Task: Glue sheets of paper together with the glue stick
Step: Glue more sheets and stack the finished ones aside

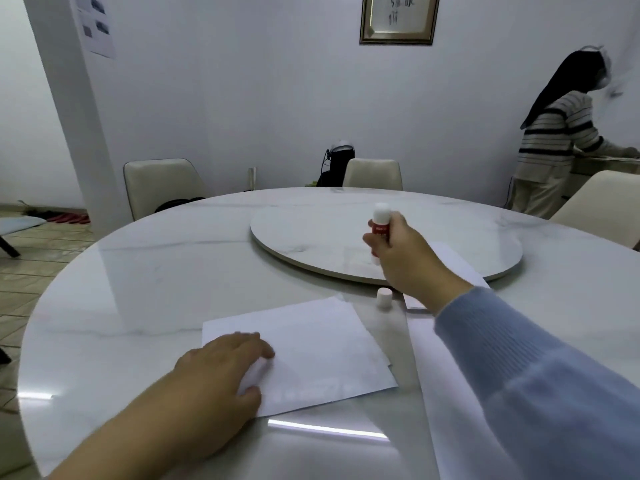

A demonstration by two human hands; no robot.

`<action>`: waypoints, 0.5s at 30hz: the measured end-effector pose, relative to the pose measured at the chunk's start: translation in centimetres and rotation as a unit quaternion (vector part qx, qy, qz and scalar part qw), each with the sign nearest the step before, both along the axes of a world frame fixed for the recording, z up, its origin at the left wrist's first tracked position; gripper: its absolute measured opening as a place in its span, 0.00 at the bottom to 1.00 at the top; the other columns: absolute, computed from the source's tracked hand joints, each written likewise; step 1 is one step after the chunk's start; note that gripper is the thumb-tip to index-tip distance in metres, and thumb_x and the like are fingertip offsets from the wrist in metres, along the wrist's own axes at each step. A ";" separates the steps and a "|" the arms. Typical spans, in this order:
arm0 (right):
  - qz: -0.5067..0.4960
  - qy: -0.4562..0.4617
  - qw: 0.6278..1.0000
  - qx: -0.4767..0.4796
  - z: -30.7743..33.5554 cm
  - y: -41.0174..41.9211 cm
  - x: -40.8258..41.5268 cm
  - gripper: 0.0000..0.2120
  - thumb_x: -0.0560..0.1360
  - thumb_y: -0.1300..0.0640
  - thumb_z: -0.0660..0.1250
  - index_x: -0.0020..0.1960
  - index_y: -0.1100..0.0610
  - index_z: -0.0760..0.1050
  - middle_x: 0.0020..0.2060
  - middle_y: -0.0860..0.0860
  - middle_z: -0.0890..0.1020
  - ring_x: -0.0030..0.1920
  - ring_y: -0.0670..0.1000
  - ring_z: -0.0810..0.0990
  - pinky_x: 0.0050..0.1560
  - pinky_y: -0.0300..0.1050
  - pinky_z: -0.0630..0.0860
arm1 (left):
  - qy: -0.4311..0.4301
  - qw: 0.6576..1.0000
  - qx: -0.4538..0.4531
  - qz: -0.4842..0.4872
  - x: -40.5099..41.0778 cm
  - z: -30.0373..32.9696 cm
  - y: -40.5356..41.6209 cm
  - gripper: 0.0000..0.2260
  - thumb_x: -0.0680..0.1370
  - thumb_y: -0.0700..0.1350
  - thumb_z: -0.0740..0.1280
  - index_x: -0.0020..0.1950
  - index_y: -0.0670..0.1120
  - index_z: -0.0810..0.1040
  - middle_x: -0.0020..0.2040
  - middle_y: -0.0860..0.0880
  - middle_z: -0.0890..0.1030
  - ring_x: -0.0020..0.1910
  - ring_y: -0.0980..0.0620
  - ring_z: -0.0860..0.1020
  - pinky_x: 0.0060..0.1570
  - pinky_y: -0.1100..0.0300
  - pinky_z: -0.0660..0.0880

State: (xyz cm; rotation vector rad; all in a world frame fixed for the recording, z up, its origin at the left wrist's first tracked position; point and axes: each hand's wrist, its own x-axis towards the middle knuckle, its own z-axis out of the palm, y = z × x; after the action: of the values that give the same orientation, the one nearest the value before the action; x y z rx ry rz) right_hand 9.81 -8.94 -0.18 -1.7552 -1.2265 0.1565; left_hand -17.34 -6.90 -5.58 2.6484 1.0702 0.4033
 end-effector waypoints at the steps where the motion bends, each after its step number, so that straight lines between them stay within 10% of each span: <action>1: -0.003 -0.035 0.999 -0.023 0.4 -0.8 0.2 0.06 0.79 0.51 0.60 0.53 0.52 0.66 0.43 0.50 0.76 0.44 0.53 0.77 0.42 0.46 0.72 | 0.008 1.000 -0.003 -0.009 0.3 0.7 0.4 0.21 0.77 0.52 0.57 0.68 0.66 0.59 0.73 0.66 0.57 0.72 0.63 0.55 0.68 0.64 0.54; 7: -0.084 -0.030 0.996 0.017 -1.4 -3.7 -0.5 0.16 0.65 0.47 0.77 0.47 0.49 0.74 0.39 0.44 0.77 0.34 0.40 0.75 0.27 0.31 0.66 | -0.014 1.000 -0.013 0.024 9.2 1.3 0.9 0.22 0.80 0.50 0.52 0.75 0.49 0.57 0.77 0.51 0.56 0.76 0.50 0.53 0.72 0.54 0.53; 15: -0.063 0.068 0.995 0.046 -4.6 -2.5 -1.7 0.09 0.61 0.53 0.78 0.35 0.54 0.80 0.33 0.48 0.83 0.36 0.48 0.80 0.36 0.41 0.76 | 0.084 0.996 -0.002 0.022 11.6 -3.6 1.6 0.27 0.79 0.57 0.45 0.77 0.51 0.46 0.79 0.53 0.46 0.77 0.52 0.43 0.73 0.48 0.39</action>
State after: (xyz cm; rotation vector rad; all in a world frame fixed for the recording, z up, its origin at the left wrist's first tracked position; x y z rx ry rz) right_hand 8.15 -11.40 -4.75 -1.7078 -1.0074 0.1409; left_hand -5.71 -5.32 -9.15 2.6980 1.1800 0.1879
